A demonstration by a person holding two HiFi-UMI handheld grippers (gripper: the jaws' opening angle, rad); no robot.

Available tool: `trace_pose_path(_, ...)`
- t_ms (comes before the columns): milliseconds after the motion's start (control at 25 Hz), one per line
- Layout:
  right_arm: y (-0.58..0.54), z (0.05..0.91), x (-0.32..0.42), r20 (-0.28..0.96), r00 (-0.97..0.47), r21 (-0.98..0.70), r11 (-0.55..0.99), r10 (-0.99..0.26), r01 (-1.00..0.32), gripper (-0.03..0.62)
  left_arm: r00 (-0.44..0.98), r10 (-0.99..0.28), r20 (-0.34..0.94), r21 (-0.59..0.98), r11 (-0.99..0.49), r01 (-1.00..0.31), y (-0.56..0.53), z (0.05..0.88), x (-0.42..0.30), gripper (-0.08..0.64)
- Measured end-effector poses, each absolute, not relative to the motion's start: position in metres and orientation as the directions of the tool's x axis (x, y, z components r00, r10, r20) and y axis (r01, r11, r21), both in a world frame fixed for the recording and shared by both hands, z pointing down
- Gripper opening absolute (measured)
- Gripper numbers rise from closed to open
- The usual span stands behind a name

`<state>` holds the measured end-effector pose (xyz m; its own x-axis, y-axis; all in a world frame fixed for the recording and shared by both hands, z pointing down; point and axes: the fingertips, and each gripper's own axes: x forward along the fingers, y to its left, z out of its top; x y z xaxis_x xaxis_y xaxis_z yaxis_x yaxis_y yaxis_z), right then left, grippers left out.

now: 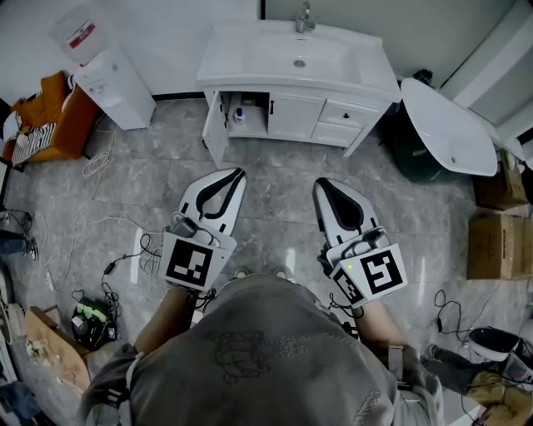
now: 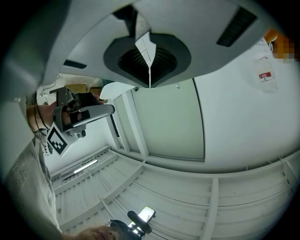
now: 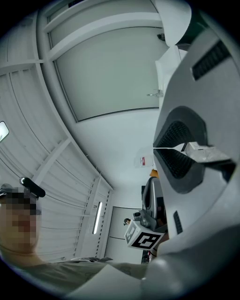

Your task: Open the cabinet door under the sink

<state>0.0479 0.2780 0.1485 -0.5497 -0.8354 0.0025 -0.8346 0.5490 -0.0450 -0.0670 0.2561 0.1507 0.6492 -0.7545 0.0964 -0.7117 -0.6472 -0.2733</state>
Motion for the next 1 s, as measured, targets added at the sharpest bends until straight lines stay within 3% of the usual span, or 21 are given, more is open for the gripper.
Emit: trace_pose_path(1000, 0.276, 0.180, 0.111, 0.002, -0.569, -0.068, 0.567, -0.823, -0.821, 0.029, 0.631, -0.769, 0.104, -0.294, -0.630, -0.719, 0.261, 0.173, 0.000, 0.023)
